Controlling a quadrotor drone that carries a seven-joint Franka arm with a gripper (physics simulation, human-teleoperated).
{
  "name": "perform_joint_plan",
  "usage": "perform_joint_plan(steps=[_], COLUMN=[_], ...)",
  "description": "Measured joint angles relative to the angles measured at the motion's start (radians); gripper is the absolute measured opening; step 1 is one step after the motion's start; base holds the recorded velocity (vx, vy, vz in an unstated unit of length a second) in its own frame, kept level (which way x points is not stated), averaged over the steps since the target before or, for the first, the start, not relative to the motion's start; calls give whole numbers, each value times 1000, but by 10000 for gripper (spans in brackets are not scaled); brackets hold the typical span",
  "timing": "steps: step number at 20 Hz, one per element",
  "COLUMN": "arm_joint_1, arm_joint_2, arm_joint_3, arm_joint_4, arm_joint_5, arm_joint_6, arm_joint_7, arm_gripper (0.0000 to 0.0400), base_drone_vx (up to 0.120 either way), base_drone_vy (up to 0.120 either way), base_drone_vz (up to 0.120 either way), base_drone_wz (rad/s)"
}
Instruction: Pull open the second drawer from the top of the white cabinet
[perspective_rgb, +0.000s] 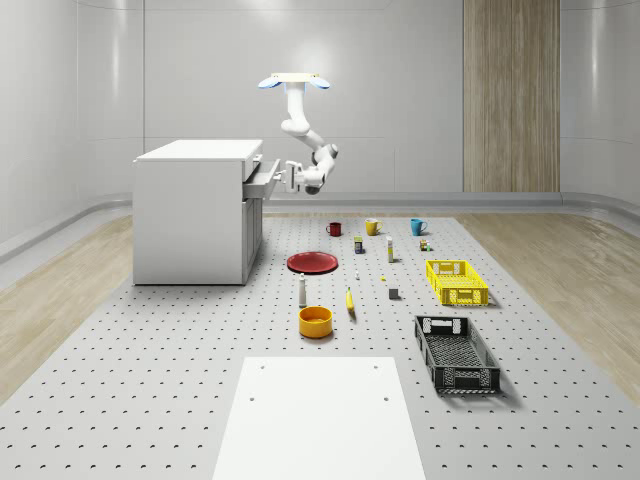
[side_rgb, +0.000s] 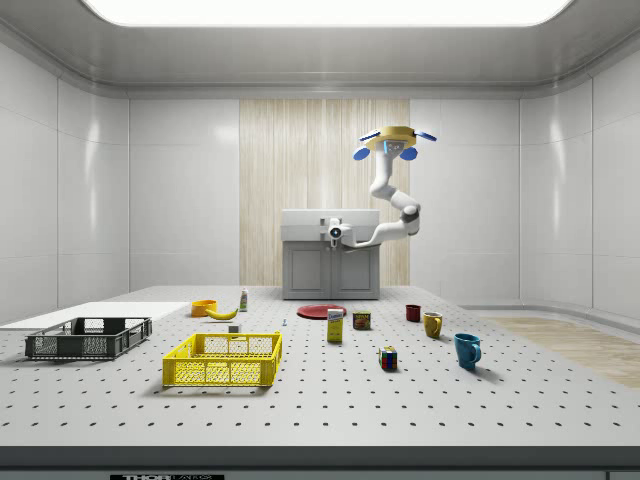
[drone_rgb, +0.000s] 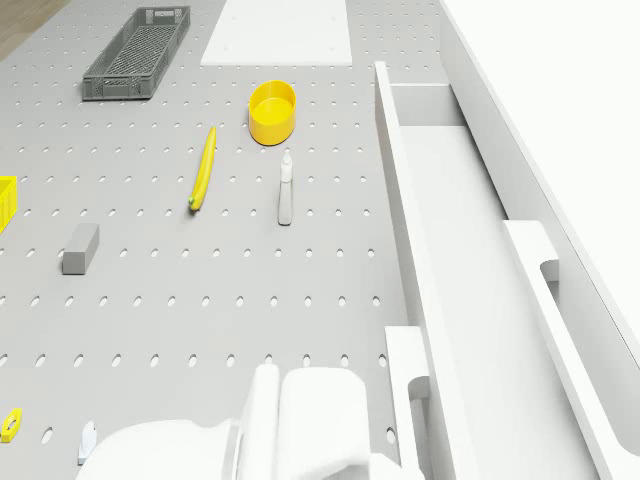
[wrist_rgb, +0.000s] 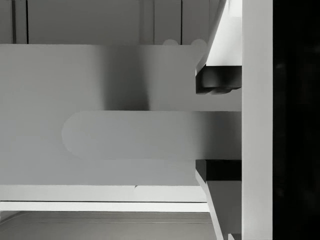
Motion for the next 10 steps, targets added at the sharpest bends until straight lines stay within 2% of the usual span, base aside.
perform_joint_plan(steps=[3, 9, 10], arm_joint_1=[4, 3, 5], arm_joint_2=[-6, -22, -28], arm_joint_3=[-11, -47, -49], arm_joint_4=[2, 20, 24], arm_joint_5=[-7, -41, -51], arm_joint_6=[-3, -35, -38], arm_joint_7=[11, 21, 47], arm_gripper=[147, 139, 154], base_drone_vx=[0, 0, 0], base_drone_vy=[0, 0, 0], base_drone_vz=[0, 0, 0], base_drone_wz=[0, 0, 0])
